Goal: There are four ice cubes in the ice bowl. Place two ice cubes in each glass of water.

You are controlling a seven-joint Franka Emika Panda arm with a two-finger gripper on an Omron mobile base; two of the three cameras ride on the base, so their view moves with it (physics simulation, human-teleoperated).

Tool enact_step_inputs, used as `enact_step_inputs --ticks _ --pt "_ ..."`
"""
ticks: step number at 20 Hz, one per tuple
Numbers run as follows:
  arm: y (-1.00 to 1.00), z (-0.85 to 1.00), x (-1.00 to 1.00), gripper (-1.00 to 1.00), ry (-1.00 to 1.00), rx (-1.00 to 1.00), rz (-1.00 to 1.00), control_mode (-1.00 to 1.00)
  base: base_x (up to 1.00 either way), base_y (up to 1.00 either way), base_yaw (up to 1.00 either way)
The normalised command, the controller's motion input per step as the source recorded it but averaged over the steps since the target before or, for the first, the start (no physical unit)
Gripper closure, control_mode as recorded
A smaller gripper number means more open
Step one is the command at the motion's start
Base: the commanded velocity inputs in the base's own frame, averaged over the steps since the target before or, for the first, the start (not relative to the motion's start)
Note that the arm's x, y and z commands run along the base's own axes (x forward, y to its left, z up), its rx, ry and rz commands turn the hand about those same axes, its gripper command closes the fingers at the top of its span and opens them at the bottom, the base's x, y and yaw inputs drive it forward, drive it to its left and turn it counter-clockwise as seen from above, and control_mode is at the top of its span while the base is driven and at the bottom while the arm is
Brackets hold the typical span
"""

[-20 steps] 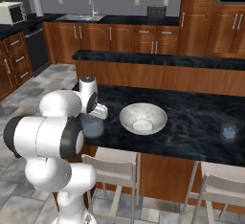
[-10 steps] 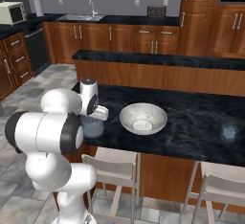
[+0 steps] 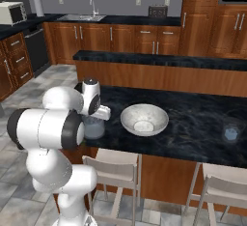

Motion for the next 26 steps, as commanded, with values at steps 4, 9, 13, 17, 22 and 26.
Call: enact_step_inputs --ticks 4,9,13,17,22,26 --pt "-0.07 0.00 0.29 -1.00 -0.01 0.00 0.03 -1.00 0.00 0.00 0.00" --pt "-0.15 0.00 0.28 -1.00 -0.02 0.00 0.04 -1.00 0.00 0.00 0.00" --pt "-0.16 0.18 0.01 -1.00 -0.15 0.00 0.05 -1.00 0.00 0.00 0.00" --pt "0.05 0.02 -0.09 1.00 -0.13 0.00 0.04 -1.00 0.00 0.00 0.00" --pt "0.11 0.32 -0.19 1.00 -0.14 -0.01 0.05 -1.00 0.00 0.00 0.00" --pt "-0.06 0.93 -0.41 1.00 -0.19 0.00 0.06 -1.00 0.00 0.00 0.00"
